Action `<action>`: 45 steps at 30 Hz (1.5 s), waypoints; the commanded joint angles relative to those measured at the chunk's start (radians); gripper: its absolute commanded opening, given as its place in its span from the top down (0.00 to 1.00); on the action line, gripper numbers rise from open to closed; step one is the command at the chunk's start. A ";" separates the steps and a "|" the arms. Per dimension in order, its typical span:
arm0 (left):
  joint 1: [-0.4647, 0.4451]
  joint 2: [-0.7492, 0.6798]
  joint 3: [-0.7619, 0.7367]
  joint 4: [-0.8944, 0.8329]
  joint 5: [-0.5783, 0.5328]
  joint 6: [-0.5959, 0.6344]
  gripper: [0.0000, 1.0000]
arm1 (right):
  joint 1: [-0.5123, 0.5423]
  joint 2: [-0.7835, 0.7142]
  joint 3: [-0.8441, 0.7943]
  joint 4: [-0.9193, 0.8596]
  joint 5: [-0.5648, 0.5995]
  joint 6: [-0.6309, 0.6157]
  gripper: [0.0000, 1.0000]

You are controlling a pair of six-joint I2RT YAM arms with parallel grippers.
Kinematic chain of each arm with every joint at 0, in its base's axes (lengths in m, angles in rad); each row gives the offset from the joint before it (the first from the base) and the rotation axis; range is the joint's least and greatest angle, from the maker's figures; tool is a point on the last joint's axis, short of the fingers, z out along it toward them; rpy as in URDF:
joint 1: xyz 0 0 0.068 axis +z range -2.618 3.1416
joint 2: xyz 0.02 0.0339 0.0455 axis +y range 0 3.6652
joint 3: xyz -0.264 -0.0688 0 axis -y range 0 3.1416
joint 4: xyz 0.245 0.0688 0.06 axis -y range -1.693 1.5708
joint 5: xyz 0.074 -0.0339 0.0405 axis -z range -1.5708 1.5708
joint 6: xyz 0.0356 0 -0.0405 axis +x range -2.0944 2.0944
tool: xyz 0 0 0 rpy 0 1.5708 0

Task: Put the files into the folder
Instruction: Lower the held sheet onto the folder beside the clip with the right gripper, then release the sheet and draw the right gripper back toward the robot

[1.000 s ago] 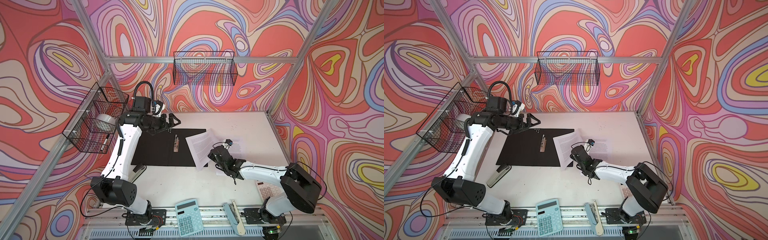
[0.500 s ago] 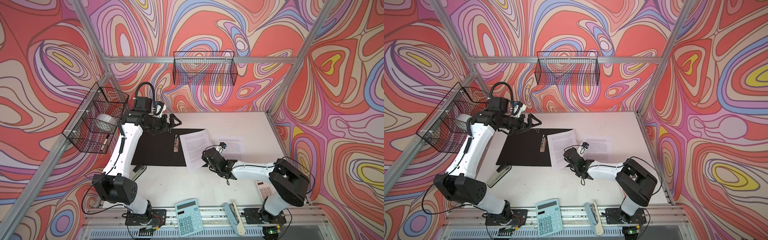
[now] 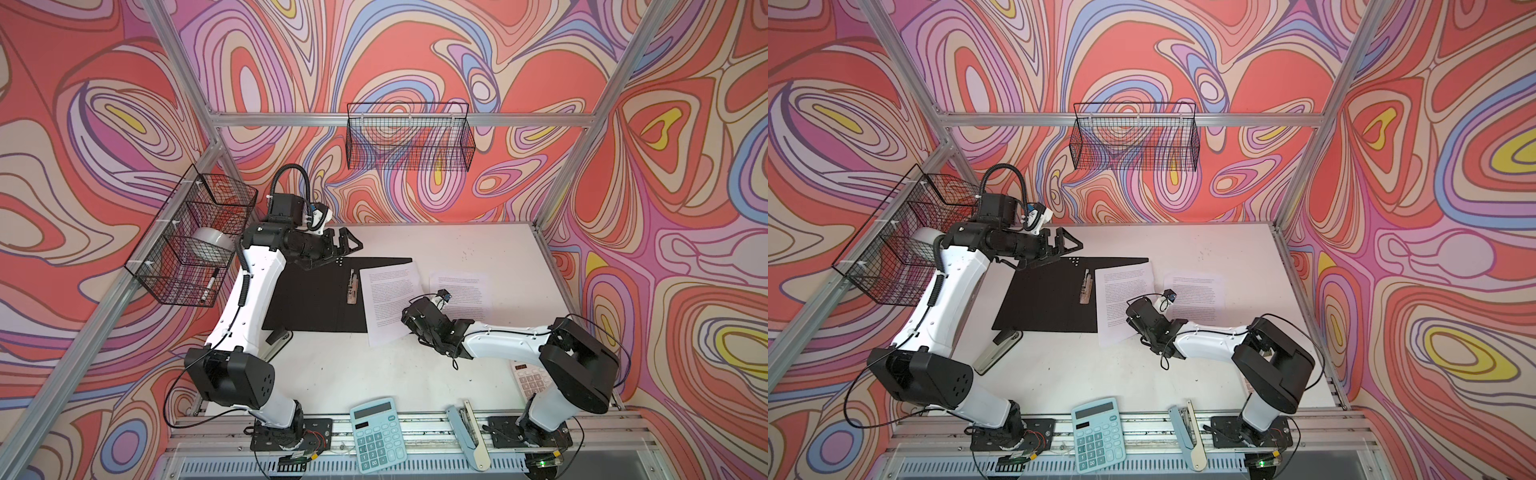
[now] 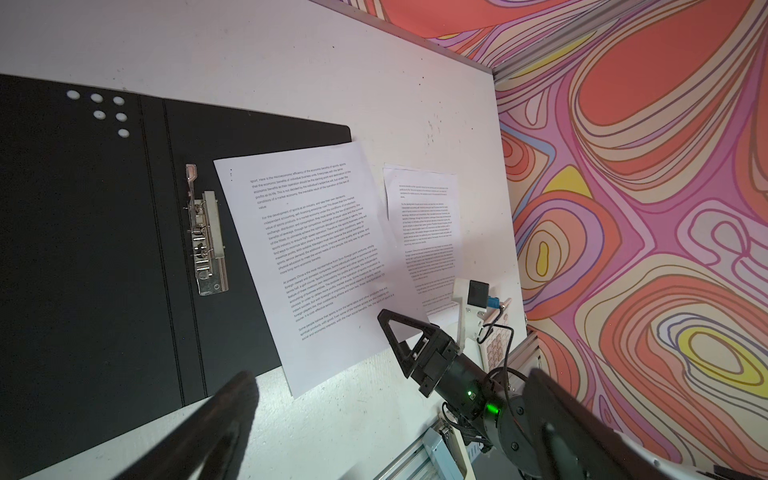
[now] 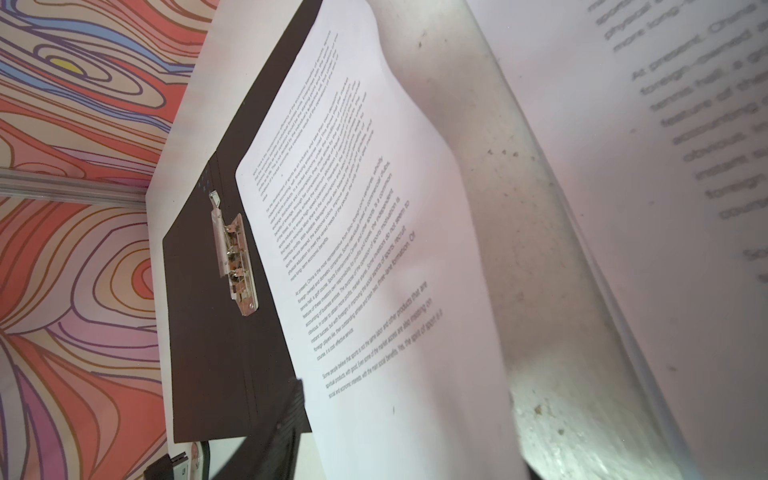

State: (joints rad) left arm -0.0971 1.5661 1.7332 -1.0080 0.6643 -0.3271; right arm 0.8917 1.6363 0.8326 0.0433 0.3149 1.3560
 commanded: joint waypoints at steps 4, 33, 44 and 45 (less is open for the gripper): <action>0.007 0.018 -0.008 -0.033 -0.006 0.019 0.00 | -0.002 0.081 0.011 0.135 -0.064 0.028 0.61; 0.007 0.015 -0.014 -0.028 0.009 0.003 0.00 | -0.037 0.209 0.027 0.310 -0.241 -0.024 1.00; 0.007 0.017 -0.014 -0.029 0.012 -0.003 0.00 | -0.053 0.249 0.042 0.313 -0.287 -0.021 0.82; 0.007 0.017 -0.016 -0.029 0.012 -0.003 0.00 | -0.054 0.249 0.042 0.313 -0.288 -0.022 0.77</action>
State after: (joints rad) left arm -0.0971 1.5757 1.7313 -1.0145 0.6685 -0.3298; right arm 0.8398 1.8675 0.8677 0.3626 0.0433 1.3437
